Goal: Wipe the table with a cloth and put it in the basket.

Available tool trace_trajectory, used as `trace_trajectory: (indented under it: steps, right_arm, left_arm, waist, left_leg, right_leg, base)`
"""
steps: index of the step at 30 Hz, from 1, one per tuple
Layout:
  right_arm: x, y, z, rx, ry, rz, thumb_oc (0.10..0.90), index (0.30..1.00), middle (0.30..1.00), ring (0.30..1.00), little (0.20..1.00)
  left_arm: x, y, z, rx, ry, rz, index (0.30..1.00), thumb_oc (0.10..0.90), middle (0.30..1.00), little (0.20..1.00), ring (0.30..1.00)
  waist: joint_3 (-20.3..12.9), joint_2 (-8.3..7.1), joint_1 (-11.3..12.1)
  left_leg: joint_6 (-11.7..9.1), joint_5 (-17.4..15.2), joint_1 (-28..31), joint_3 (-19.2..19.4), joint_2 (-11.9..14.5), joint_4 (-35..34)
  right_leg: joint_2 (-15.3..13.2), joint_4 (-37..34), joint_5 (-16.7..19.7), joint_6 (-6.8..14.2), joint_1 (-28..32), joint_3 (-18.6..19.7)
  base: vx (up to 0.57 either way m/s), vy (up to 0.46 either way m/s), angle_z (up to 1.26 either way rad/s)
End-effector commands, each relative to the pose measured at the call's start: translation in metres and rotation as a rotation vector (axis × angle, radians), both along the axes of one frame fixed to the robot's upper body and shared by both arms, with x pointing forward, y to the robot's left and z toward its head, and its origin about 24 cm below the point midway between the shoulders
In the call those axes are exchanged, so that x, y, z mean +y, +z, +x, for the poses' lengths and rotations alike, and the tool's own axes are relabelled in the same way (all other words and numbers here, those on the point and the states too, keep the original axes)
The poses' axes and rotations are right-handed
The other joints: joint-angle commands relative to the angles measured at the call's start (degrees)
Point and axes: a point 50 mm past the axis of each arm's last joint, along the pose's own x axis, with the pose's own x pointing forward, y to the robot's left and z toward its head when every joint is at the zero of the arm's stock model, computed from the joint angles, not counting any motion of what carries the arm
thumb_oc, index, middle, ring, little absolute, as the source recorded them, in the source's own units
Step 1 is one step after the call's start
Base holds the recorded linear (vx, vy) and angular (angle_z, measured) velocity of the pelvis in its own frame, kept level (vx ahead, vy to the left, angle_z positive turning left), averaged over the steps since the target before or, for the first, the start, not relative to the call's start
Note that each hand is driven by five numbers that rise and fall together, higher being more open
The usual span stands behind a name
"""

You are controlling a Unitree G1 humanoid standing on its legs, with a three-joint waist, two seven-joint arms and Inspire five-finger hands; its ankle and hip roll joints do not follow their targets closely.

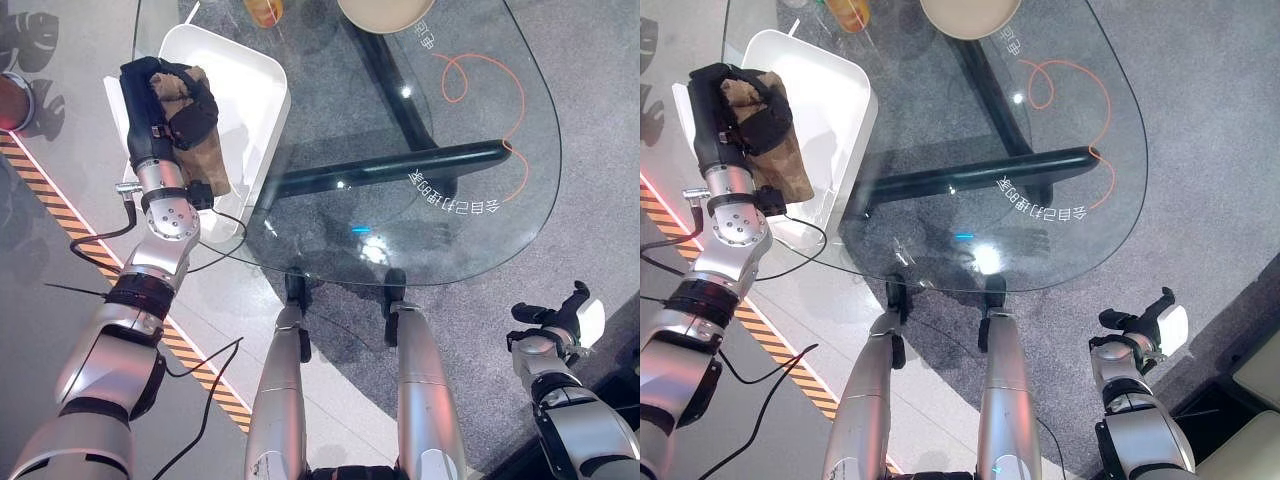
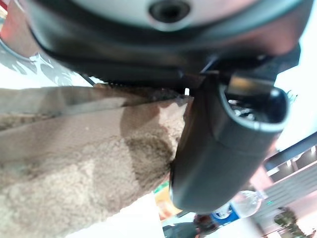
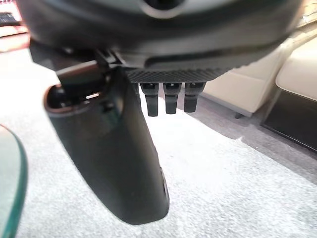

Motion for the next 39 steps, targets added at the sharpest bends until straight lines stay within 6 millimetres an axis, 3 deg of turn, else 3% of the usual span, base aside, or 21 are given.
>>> trace_trajectory:
  steps: [1, 18, 39]
  right_arm:
    - [-0.023, 0.004, -0.014, 0.05, -0.044, -0.076, 0.8, 0.9, 0.9, 0.9, 0.9]
    - [-0.017, 0.006, -0.007, 0.047, -0.011, -0.095, 0.8, 0.9, 0.9, 0.9, 0.9]
    - [-0.009, 0.012, 0.002, 0.022, 0.002, -0.098, 0.8, 0.9, 0.9, 0.9, 0.9]
  left_arm:
    - [0.026, 0.072, -0.012, -0.197, 0.118, 0.111, 0.3, 0.1, 0.3, 0.2, 0.3]
    - [0.047, 0.064, 0.002, 0.085, 0.352, 0.262, 0.3, 0.1, 0.3, 0.2, 0.3]
    - [0.038, 0.064, 0.008, 0.105, 0.329, 0.302, 0.3, 0.1, 0.3, 0.2, 0.3]
  waist:
    - [-1.55, 0.61, -0.84]
    - [-1.55, 0.44, -2.69]
    - [-1.55, -0.37, -2.58]
  left_leg:
    - [5.01, -8.03, 1.91, 5.88, -3.83, 5.6]
    - [4.8, -7.43, 0.86, 6.88, -3.56, 5.41]
    - [4.83, -7.46, -1.23, 6.61, -3.21, 6.15]
  right_leg:
    - [5.32, -6.99, 3.9, -1.01, 3.04, -0.29]
    - [5.8, -7.52, 4.67, -0.93, 1.46, 0.48]
    - [6.2, -7.57, 5.14, -0.93, -0.15, 0.29]
  base:
    - [0.0, 0.035, -0.01]
    - [0.0, 0.011, -0.02]
    - [0.0, 0.0, 0.0]
